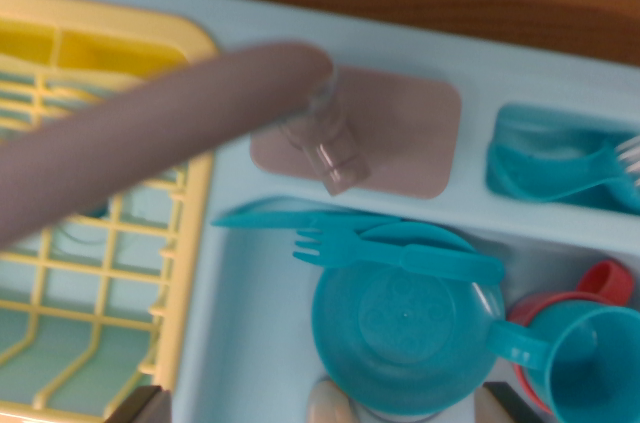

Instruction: Pick detergent from the sink

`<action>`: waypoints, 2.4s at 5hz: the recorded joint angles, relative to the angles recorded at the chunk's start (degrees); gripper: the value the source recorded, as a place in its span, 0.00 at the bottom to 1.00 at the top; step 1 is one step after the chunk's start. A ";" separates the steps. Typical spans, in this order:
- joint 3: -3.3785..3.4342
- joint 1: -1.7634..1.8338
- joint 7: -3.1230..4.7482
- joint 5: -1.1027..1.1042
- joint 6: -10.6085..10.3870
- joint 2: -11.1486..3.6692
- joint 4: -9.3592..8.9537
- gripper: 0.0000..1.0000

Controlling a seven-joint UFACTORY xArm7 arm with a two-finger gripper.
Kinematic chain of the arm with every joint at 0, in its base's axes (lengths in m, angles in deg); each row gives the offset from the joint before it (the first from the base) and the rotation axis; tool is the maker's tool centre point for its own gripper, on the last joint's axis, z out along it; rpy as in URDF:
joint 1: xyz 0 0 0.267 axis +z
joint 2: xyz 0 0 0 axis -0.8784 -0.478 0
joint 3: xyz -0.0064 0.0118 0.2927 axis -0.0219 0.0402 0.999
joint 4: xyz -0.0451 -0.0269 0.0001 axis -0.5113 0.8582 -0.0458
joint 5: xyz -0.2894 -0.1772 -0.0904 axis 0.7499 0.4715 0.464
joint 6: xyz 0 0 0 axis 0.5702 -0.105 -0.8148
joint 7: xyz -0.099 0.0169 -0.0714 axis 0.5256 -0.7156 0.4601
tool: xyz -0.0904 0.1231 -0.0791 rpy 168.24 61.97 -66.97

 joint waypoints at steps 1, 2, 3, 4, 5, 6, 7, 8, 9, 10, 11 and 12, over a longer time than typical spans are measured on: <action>0.00 0.00 0.00 0.00 0.00 0.00 0.00 0.00; -0.34 -0.14 1.31 -0.02 -2.51 -0.32 -2.71 0.00; -0.34 -0.14 1.31 -0.02 -2.51 -0.32 -2.71 0.00; -0.65 -0.27 2.50 -0.04 -4.79 -0.62 -5.18 0.00; -0.65 -0.27 2.50 -0.04 -4.79 -0.62 -5.18 0.00; -0.97 -0.40 3.71 -0.06 -7.11 -0.91 -7.69 0.00; -0.97 -0.40 3.71 -0.06 -7.11 -0.91 -7.69 0.00; -1.27 -0.53 4.87 -0.08 -9.32 -1.20 -10.08 0.00; -1.27 -0.53 4.87 -0.08 -9.32 -1.20 -10.08 0.00; -1.54 -0.64 5.92 -0.10 -11.34 -1.46 -12.26 0.00; -1.54 -0.64 5.92 -0.10 -11.34 -1.46 -12.26 0.00; -1.79 -0.74 6.88 -0.12 -13.17 -1.70 -14.24 0.00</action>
